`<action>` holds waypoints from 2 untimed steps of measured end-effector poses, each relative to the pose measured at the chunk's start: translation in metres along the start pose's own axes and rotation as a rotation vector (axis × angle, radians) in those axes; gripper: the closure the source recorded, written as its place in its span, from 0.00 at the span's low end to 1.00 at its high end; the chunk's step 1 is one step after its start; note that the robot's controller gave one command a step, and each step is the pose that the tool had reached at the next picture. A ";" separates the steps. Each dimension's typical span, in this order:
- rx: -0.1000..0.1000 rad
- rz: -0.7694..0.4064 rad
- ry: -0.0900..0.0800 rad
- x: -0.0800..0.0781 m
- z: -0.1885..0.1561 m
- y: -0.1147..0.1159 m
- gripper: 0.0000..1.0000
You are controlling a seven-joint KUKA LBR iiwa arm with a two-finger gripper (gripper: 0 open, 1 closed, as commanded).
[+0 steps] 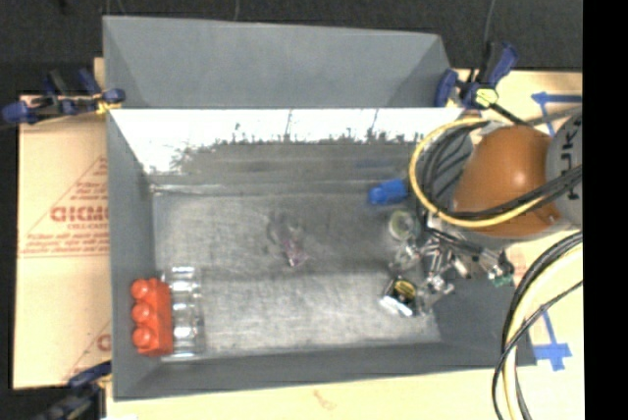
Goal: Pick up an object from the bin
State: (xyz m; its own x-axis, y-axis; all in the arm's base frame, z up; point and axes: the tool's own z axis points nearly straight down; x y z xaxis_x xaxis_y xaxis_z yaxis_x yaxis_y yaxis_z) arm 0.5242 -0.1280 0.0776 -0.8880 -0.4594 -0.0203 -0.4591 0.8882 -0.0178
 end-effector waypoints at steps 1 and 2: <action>-0.007 -0.447 0.009 -0.028 0.001 0.058 1.00; -0.020 -0.426 0.014 -0.019 -0.005 0.063 1.00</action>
Offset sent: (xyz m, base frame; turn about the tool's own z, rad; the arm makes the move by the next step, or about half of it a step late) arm -0.0077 0.0685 -0.0076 -0.4492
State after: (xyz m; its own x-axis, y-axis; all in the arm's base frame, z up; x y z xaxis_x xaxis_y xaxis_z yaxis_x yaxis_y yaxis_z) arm 0.5123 -0.0628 0.0822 -0.6194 -0.7851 -0.0013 -0.7851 0.6194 -0.0024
